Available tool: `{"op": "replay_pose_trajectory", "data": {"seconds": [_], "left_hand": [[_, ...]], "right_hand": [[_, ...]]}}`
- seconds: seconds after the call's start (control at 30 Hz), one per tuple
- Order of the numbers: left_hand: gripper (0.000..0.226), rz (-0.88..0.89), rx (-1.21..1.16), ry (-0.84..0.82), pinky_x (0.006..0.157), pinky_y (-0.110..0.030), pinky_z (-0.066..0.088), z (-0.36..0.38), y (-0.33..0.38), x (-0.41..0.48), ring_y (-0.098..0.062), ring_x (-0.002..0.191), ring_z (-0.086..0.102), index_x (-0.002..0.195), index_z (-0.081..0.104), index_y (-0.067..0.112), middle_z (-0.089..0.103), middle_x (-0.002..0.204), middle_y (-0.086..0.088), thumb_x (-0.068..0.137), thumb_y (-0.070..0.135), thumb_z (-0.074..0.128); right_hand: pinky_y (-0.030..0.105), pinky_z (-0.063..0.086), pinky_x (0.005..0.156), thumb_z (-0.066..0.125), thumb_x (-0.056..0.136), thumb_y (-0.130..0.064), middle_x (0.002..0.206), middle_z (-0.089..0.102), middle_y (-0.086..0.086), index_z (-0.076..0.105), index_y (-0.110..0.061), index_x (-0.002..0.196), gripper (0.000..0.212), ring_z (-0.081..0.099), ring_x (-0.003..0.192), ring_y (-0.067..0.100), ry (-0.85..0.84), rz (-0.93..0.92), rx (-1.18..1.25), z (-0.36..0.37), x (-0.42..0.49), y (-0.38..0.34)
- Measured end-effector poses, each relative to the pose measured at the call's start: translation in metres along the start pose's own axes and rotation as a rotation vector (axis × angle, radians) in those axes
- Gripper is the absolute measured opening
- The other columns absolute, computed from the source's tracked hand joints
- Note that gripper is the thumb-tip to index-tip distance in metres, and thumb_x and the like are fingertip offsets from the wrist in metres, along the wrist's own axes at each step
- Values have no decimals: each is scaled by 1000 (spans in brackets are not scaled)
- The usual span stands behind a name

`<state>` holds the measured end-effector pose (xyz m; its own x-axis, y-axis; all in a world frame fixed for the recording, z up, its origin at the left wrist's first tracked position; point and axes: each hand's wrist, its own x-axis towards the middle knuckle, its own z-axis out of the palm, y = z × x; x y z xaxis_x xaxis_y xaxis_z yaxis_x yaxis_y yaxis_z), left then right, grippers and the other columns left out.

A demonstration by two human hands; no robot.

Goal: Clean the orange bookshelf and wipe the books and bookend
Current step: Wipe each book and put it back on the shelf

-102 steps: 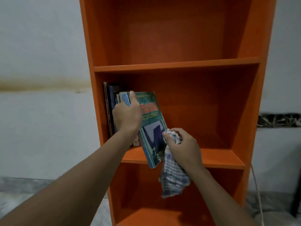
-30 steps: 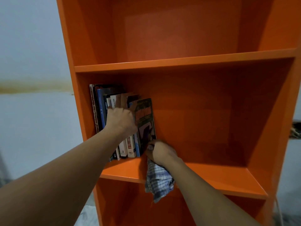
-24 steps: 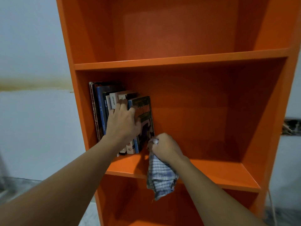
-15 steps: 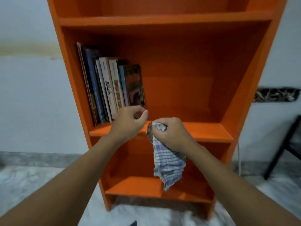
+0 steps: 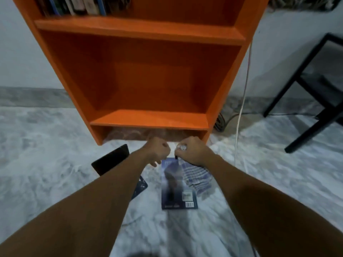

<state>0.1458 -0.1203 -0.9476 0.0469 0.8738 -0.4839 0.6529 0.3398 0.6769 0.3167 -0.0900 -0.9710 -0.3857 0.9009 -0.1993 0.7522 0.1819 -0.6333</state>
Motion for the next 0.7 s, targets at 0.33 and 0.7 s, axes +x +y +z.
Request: {"op": "replay_pose_trajectory", "data": {"seconds": [0.33,0.7], "left_hand": [[45,-428,-47,57,92,-39,52,123,-110,49,-38,117,55,126,54,-2,55,128,-23,98,33,48],[14,-486,-396,-4,71,-38,38,122,-95,66,-26,73,40,88,47,5,41,84,-15,99,14,43]], "right_hand": [[44,39,103,26,98,-49,147,49,3,47,-27,145,56,49,130,26,236,9,-214,145,-13,101],[38,-3,121,29,104,-39,164,13,-6,17,-27,156,55,-4,151,12,119,-96,-107,167,-36,134]]}}
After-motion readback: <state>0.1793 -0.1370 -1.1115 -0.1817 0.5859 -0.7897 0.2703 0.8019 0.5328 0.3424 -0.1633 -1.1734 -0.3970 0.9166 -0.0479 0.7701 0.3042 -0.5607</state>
